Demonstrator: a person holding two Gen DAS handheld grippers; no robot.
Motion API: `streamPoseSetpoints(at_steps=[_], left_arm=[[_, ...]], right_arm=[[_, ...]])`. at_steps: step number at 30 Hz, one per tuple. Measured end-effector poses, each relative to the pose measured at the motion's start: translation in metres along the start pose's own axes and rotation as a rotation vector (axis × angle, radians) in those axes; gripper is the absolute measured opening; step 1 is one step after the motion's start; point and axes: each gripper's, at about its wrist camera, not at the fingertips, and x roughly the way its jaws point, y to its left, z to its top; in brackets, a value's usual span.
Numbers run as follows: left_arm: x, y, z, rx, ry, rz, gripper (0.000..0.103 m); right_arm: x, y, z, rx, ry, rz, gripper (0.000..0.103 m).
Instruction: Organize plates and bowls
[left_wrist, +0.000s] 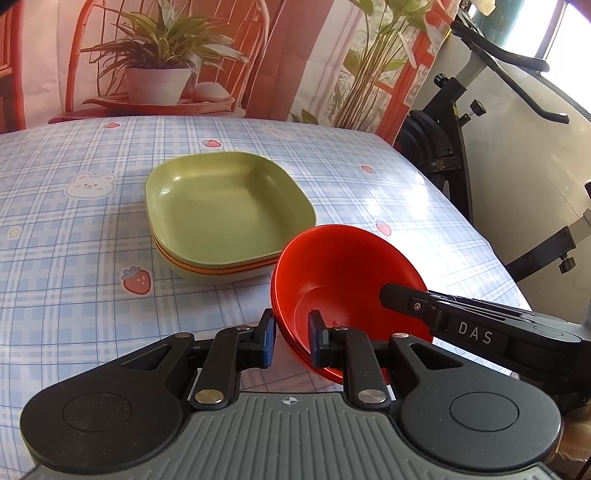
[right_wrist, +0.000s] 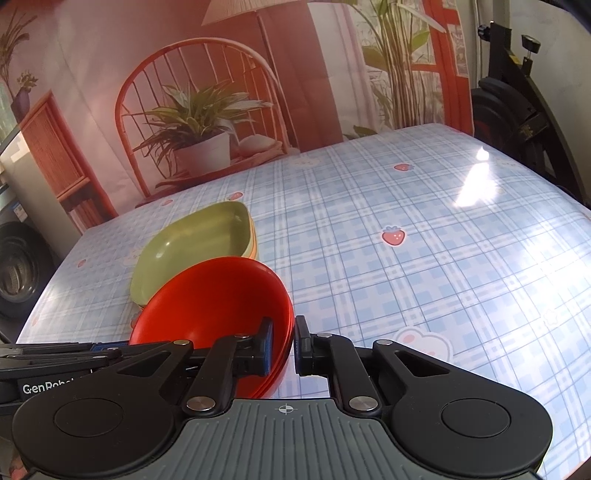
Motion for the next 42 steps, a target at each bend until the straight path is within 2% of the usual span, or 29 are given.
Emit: streamPoseSetpoints(at_steps=[9, 24, 34, 42], left_arm=[[-0.017, 0.003, 0.008, -0.018, -0.062, 0.003, 0.019], [-0.04, 0.023, 0.039, -0.058, -0.15, 0.054, 0.02], [-0.017, 0.044, 0.062, -0.061, -0.11, 0.106, 0.02], [0.016, 0.056, 0.073, -0.052, -0.05, 0.136, 0.02]], right_arm=[[-0.007, 0.015, 0.016, -0.028, -0.001, 0.012, 0.011], [-0.003, 0.06, 0.075, -0.112, -0.009, 0.067, 0.01], [0.045, 0.079, 0.101, -0.145, 0.046, 0.078, 0.01], [0.088, 0.073, 0.107, -0.141, 0.088, 0.06, 0.01]])
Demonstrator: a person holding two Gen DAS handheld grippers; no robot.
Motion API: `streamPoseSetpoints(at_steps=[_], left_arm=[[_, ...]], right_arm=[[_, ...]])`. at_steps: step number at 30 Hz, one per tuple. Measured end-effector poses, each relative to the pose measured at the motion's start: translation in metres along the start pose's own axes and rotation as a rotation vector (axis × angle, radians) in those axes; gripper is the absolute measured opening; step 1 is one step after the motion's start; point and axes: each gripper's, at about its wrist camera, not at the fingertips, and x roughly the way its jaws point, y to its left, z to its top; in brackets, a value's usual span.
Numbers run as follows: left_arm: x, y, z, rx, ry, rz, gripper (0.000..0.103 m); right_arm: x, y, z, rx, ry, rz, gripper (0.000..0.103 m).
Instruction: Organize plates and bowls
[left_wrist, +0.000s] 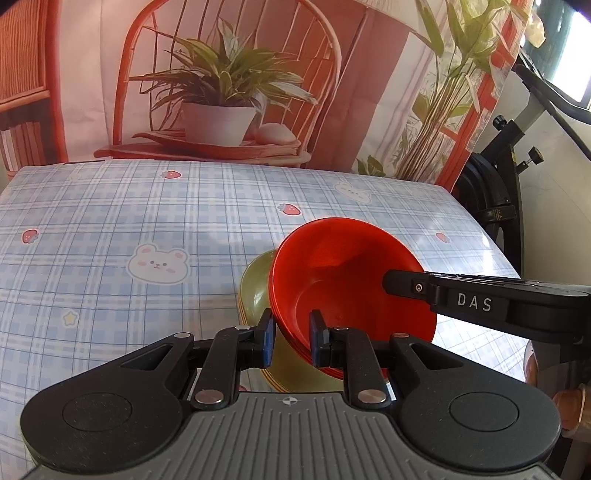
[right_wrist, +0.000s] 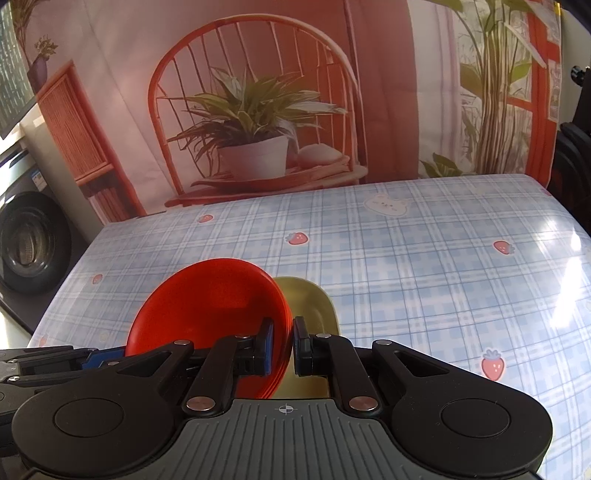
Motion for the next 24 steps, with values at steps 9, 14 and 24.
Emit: streamPoseSetpoints(at_steps=[9, 14, 24], left_arm=[[0.019, 0.0, -0.002, 0.016, 0.044, 0.019, 0.02], [0.02, 0.0, -0.001, 0.012, 0.051, 0.019, 0.02], [0.015, 0.0, -0.001, 0.028, 0.05, 0.044, 0.02]], right_arm=[[0.02, -0.01, -0.004, -0.007, 0.032, -0.018, 0.01], [0.022, -0.01, -0.004, -0.006, 0.03, -0.014, 0.01], [0.016, -0.012, -0.005, 0.003, 0.01, -0.025, 0.015]])
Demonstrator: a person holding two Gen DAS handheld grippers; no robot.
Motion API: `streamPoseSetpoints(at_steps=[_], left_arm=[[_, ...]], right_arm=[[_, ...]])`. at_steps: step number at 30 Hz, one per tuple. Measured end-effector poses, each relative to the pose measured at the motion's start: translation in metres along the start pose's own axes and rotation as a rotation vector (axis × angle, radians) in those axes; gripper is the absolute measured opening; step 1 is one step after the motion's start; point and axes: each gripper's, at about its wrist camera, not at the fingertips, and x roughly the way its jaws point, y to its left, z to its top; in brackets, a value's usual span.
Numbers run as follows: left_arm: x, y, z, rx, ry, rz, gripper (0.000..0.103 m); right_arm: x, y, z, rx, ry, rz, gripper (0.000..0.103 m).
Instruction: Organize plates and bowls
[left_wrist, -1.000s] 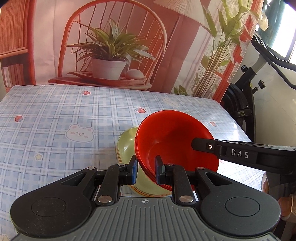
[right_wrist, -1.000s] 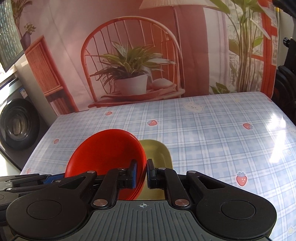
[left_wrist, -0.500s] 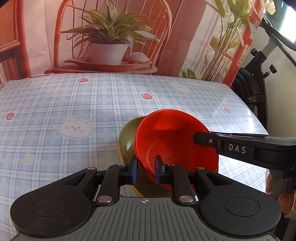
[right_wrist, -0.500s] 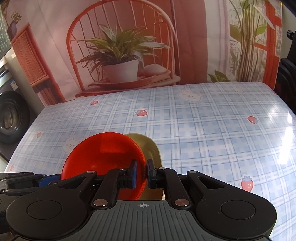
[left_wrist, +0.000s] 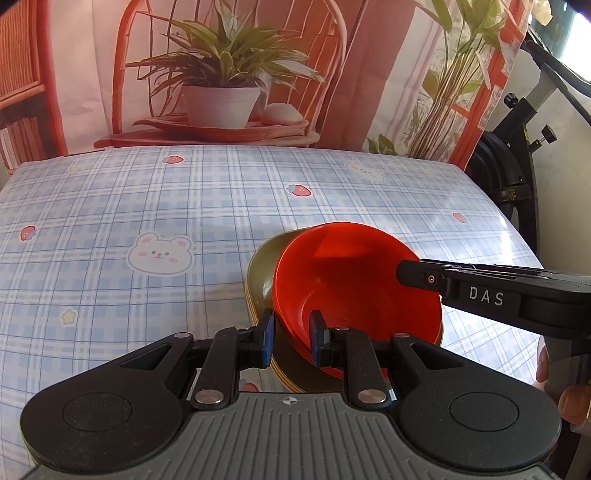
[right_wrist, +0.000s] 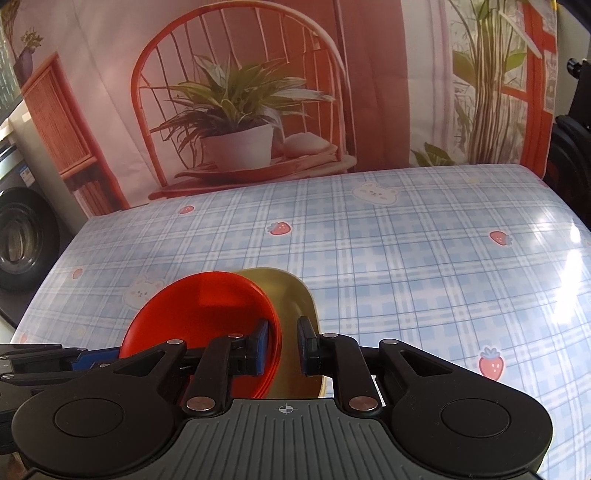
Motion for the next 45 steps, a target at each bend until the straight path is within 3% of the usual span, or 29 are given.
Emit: streamPoseSetpoints(at_steps=[6, 25, 26, 29, 36, 39, 45], left_arm=[[-0.013, 0.002, 0.004, 0.0, -0.023, 0.015, 0.02], [-0.078, -0.013, 0.018, 0.065, -0.143, 0.063, 0.021], [-0.084, -0.015, 0.019, 0.071, -0.157, 0.067, 0.023], [-0.103, -0.02, 0.021, 0.081, -0.202, 0.076, 0.042], [-0.148, -0.032, 0.027, 0.101, -0.305, 0.121, 0.066], [-0.17, -0.037, 0.029, 0.108, -0.354, 0.128, 0.069], [-0.205, -0.048, 0.031, 0.119, -0.418, 0.126, 0.073]], right_arm=[[-0.012, -0.002, 0.0, 0.006, -0.024, -0.001, 0.017], [-0.08, 0.009, 0.013, -0.064, -0.142, -0.058, 0.053], [-0.085, 0.011, 0.014, -0.071, -0.154, -0.059, 0.054], [-0.1, 0.017, 0.018, -0.083, -0.184, -0.057, 0.061], [-0.143, 0.03, 0.026, -0.112, -0.262, -0.055, 0.075], [-0.165, 0.037, 0.03, -0.123, -0.308, -0.05, 0.08], [-0.2, 0.05, 0.036, -0.158, -0.365, -0.025, 0.08]])
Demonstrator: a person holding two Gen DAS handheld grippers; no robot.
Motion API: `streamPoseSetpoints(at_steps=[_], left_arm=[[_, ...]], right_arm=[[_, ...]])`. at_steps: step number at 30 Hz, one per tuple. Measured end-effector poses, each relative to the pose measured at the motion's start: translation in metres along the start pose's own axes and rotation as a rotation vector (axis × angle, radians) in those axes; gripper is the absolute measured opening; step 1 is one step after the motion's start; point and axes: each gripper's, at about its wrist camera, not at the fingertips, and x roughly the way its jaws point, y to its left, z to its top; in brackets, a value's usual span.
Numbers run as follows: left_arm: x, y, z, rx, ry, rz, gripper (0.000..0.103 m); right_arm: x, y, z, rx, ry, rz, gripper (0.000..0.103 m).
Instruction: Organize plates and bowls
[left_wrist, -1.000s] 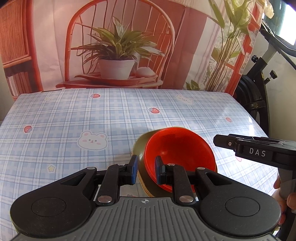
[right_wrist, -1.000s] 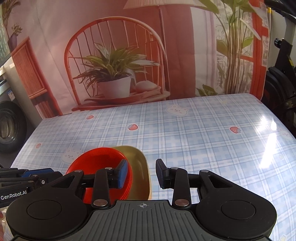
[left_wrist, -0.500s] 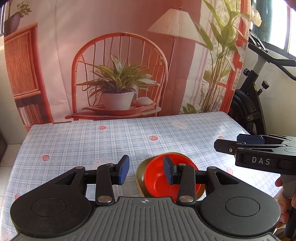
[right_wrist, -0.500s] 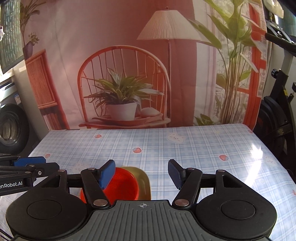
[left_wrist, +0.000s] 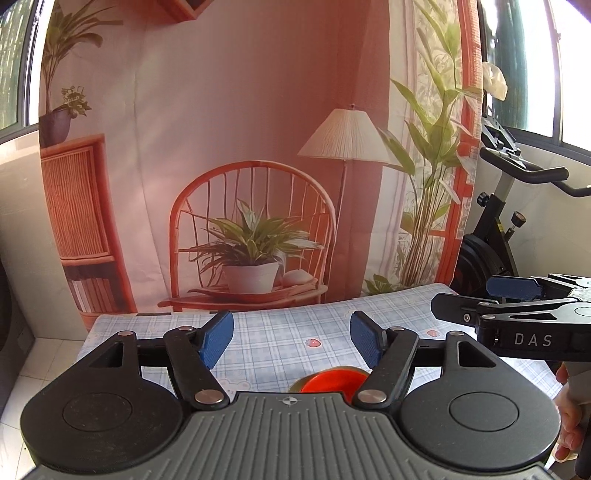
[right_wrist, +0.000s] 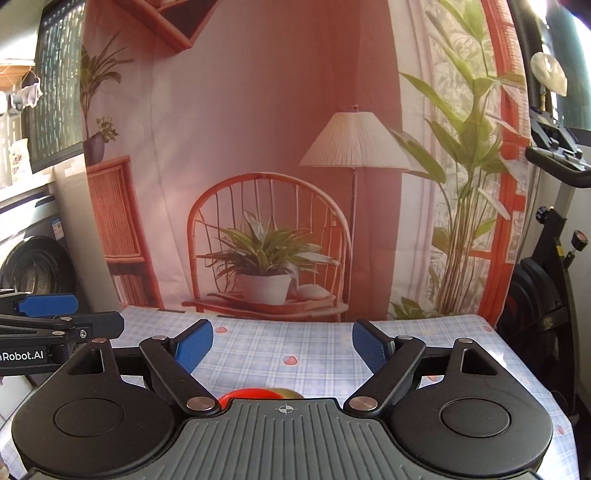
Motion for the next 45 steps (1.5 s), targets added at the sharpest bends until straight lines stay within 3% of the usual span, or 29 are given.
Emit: streamPoseSetpoints(at_steps=[15, 19, 21, 26, 37, 45], left_arm=[[-0.072, -0.002, 0.024, 0.008, -0.132, 0.042, 0.085], [-0.089, -0.001, 0.029, -0.003, -0.152, 0.049, 0.086], [-0.097, -0.001, 0.03, -0.005, -0.163, 0.051, 0.088], [-0.112, -0.006, 0.031, -0.005, -0.167, 0.064, 0.092], [-0.136, -0.013, 0.03, 0.019, -0.196, 0.175, 0.094], [-0.142, -0.01, 0.03, 0.008, -0.192, 0.148, 0.094]], right_arm=[[-0.06, 0.026, 0.036, -0.027, -0.098, 0.033, 0.08], [-0.075, 0.028, 0.041, -0.012, -0.133, 0.006, 0.093], [-0.083, 0.03, 0.043, -0.021, -0.154, -0.008, 0.094], [-0.102, 0.032, 0.045, -0.018, -0.182, -0.037, 0.102], [-0.13, 0.033, 0.037, -0.009, -0.193, -0.066, 0.103], [-0.137, 0.035, 0.034, 0.006, -0.195, -0.057, 0.103]])
